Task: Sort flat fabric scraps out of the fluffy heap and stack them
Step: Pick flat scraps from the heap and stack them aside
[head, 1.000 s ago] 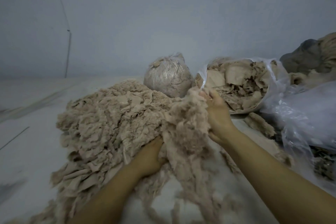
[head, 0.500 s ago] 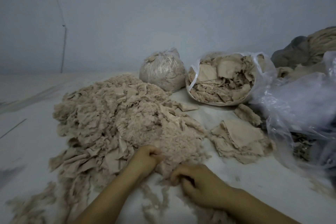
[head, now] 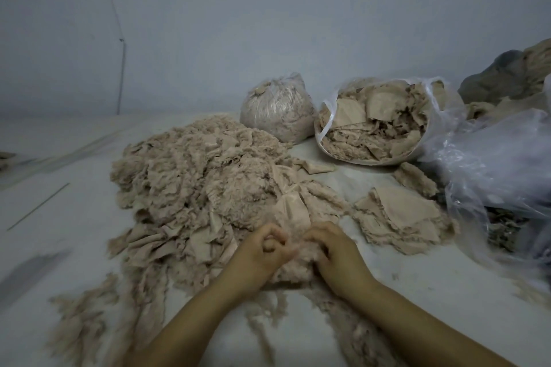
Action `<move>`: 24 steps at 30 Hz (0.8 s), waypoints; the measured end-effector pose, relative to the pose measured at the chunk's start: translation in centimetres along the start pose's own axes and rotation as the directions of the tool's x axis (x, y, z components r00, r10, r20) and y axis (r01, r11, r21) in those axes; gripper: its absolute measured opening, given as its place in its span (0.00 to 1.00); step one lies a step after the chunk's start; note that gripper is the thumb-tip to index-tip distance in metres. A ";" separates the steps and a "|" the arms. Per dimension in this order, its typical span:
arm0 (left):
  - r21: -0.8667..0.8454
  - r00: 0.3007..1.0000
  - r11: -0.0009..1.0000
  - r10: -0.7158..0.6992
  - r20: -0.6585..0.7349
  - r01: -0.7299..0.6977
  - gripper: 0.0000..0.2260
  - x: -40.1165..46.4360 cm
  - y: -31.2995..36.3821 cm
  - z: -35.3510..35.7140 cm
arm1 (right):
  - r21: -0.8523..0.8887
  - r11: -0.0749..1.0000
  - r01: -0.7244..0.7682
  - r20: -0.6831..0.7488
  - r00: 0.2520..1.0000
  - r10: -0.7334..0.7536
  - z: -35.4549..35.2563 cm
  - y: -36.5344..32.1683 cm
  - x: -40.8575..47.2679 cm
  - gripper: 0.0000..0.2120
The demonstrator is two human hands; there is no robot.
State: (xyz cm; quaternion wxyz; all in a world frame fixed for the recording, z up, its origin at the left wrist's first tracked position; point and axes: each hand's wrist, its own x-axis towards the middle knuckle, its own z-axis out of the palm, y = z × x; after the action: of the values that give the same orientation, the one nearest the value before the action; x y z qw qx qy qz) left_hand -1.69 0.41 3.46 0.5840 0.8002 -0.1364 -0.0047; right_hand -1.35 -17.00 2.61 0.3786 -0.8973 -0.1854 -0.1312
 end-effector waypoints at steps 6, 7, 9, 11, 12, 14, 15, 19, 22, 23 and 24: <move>0.305 0.984 0.947 0.050 0.174 -0.102 0.10 -1.6 -1.3 -1.7 | 0.128 0.982 -0.142 -0.228 0.959 0.168 -1.4 1.1 0.5 0.08; 0.344 0.977 0.931 0.053 0.206 -0.123 0.07 -1.8 -1.4 -2.3 | 0.188 0.968 -0.166 -0.253 0.944 0.211 -1.9 1.3 0.6 0.09; 0.435 0.956 0.880 0.064 0.286 -0.189 0.06 -2.5 -1.5 -3.4 | 0.267 0.942 -0.201 -0.250 0.930 0.269 -2.9 1.8 0.7 0.09; 0.454 0.939 0.869 0.037 0.341 -0.198 0.05 -3.1 -1.6 -4.0 | 0.273 0.939 -0.208 -0.153 0.954 0.256 -3.5 1.9 0.5 0.09; 0.449 0.945 0.880 0.000 0.326 -0.154 0.06 -3.3 -1.5 -4.1 | 0.222 0.952 -0.210 -0.060 0.972 0.228 -3.6 1.9 0.2 0.11; 0.481 0.978 0.875 -0.060 0.201 -0.045 0.10 -3.2 -1.4 -4.2 | 0.033 0.978 -0.206 0.136 0.970 0.200 -3.6 1.7 -0.2 0.16; 0.530 0.993 0.848 -0.040 0.110 -0.024 0.11 -3.0 -1.4 -4.1 | -0.020 0.979 -0.205 0.178 0.962 0.205 -3.5 1.6 -0.4 0.18; 0.593 0.973 0.789 0.227 -0.038 -0.161 0.05 -2.3 -0.6 -2.7 | 0.179 0.962 -0.208 0.106 0.976 0.191 -2.9 0.8 -1.5 0.23; 0.484 0.955 0.823 0.249 0.164 -0.298 0.19 -0.9 0.3 -1.2 | 0.380 0.919 -0.104 0.049 0.995 0.092 -2.5 -0.3 -1.8 0.18; 0.445 0.939 0.834 0.226 0.260 -0.325 0.25 -0.6 0.6 -0.5 | 0.476 0.875 -0.089 0.042 0.996 0.079 -2.4 -0.8 -1.9 0.14; 0.399 0.916 0.849 0.213 0.341 -0.346 0.27 -0.4 0.9 0.1 | 0.589 0.802 -0.100 0.042 0.995 0.093 -2.2 -1.1 -2.0 0.11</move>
State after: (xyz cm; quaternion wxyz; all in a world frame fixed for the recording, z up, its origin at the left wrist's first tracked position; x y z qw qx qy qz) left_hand -2.26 0.14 4.19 0.3510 0.8755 -0.3321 -0.0019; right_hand -3.84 -18.39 4.08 0.6438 -0.7441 -0.1731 -0.0426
